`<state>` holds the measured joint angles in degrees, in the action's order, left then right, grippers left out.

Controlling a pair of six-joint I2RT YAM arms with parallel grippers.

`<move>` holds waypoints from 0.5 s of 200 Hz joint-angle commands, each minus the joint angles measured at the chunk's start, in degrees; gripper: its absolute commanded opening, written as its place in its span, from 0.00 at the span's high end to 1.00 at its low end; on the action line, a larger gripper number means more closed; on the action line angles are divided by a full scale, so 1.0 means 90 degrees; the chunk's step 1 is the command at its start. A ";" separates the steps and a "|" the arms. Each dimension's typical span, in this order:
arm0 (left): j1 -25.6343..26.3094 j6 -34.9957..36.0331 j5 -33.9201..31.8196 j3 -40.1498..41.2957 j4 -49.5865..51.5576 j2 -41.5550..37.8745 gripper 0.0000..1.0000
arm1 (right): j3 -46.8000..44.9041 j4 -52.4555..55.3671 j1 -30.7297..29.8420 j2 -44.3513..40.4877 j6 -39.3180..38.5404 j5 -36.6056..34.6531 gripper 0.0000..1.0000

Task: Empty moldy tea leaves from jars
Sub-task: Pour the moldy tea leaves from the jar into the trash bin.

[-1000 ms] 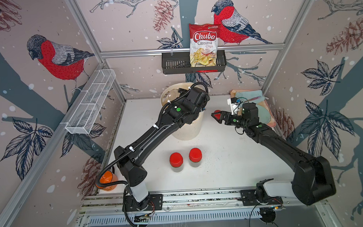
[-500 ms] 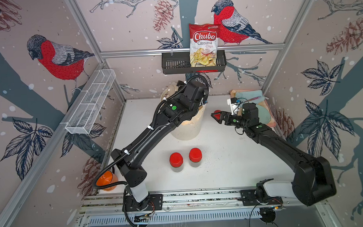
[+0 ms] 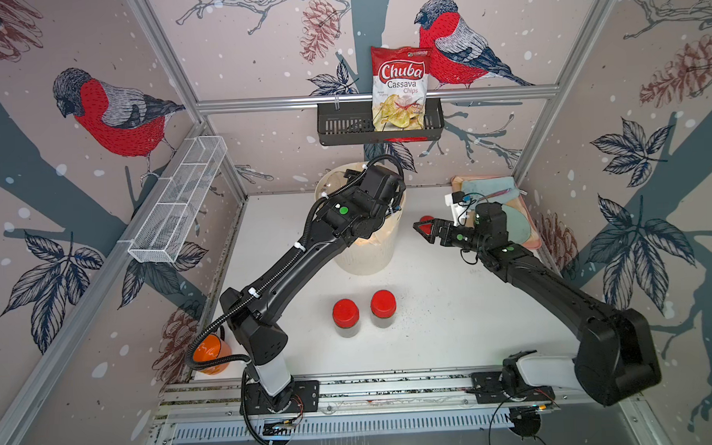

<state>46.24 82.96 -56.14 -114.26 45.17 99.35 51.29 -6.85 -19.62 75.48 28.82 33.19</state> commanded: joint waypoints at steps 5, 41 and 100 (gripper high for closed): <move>-0.0011 0.0140 -0.0093 0.0019 -0.0285 -0.0106 0.55 | -0.0011 -0.0164 -0.0008 -0.0034 0.0047 0.0026 0.01; -0.0030 -0.0266 0.0300 0.0679 -0.0115 -0.0039 0.55 | -0.0011 -0.0177 -0.0027 0.0012 0.0060 0.0025 0.01; -0.0012 0.0020 0.0136 -0.0510 -0.0034 0.0068 0.55 | 0.0013 -0.0183 -0.0044 0.0030 0.0061 0.0032 0.01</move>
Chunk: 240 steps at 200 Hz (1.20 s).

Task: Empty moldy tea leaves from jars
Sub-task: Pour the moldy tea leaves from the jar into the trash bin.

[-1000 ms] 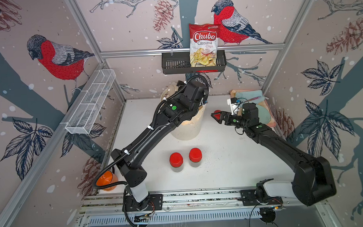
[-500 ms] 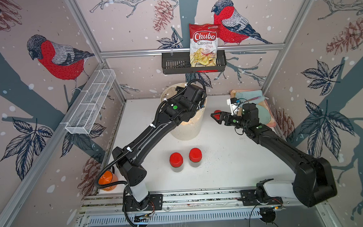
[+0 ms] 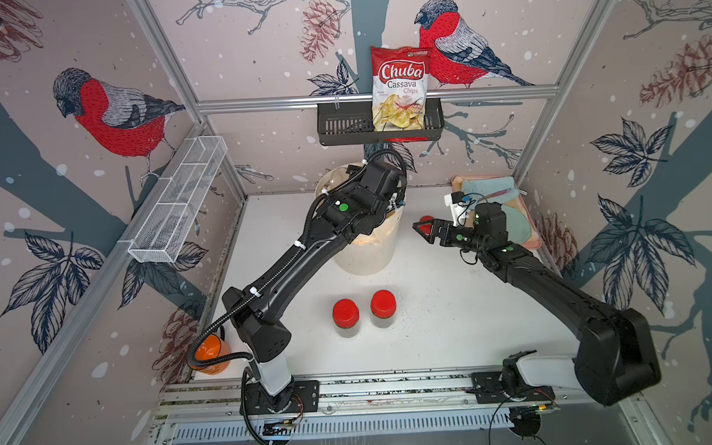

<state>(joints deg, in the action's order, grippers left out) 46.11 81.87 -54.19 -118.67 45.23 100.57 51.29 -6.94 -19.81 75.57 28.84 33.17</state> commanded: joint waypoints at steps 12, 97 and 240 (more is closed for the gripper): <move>0.0028 -0.0054 0.0071 0.0298 0.0095 -0.0134 0.55 | 0.0005 -0.0195 -0.0015 0.0044 0.0076 0.0051 0.01; 0.0074 0.0026 -0.0185 0.0371 -0.0002 0.0003 0.55 | 0.0019 -0.0188 -0.0035 0.0014 0.0076 0.0036 0.00; 0.0177 -0.0242 0.0326 0.0185 -0.0410 -0.0029 0.56 | 0.0052 -0.0186 -0.0077 0.0033 0.0067 0.0046 0.00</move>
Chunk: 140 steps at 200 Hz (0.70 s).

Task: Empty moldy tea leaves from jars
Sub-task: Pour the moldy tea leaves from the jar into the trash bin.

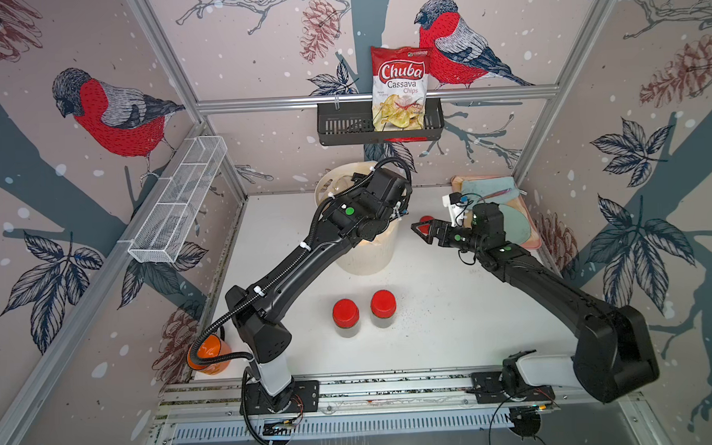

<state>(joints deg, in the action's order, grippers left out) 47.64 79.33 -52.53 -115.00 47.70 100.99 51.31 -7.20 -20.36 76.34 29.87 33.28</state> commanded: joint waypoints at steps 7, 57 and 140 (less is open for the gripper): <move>0.0005 0.0013 0.0275 -0.0298 -0.0789 -0.0110 0.56 | 0.0039 -0.0166 -0.0006 -0.0059 -0.0057 0.0023 0.00; -0.0034 -0.0645 0.0912 -0.0168 -0.0650 -0.0413 0.56 | 0.0076 -0.0157 0.0006 -0.0073 -0.0075 0.0063 0.00; -0.0482 -0.0030 -0.0198 0.0184 -0.0971 -0.0300 0.56 | 0.0004 -0.0162 0.0014 -0.0156 -0.0086 0.0049 0.00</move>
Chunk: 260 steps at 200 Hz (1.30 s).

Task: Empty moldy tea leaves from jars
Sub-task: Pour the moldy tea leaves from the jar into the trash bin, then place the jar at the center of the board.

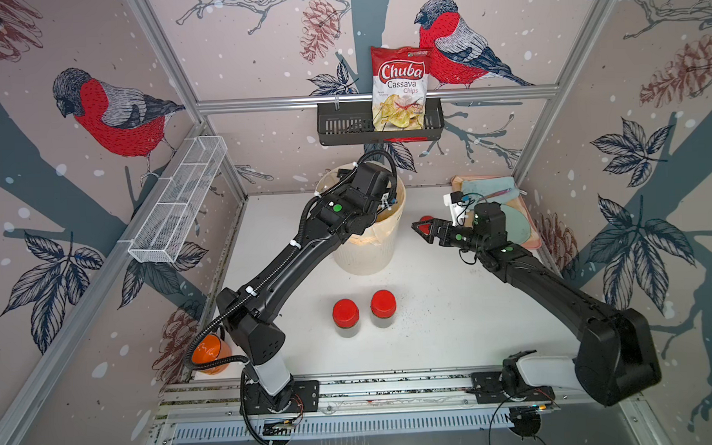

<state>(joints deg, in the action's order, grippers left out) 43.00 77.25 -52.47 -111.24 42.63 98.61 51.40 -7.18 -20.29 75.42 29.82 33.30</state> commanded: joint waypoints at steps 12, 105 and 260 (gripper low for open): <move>0.0082 0.0194 -0.0126 -0.0247 -0.0534 -0.0085 0.56 | 0.0000 -0.0184 0.0004 -0.0032 -0.0081 0.0041 0.00; -0.0343 -0.1933 0.3322 0.1073 -0.1096 -0.1553 0.57 | 0.0224 -0.1023 0.0249 -0.0372 -0.0269 0.0859 0.21; -0.0891 -0.2773 0.5492 0.2185 -0.1514 -0.2158 0.56 | 0.1776 -0.1415 -0.0656 0.0257 -0.2160 0.2494 0.50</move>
<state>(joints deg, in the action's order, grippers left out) 35.27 53.36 -5.96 -92.33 32.16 80.23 66.15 -18.79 -25.96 77.01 13.41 52.95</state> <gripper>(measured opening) 0.712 0.495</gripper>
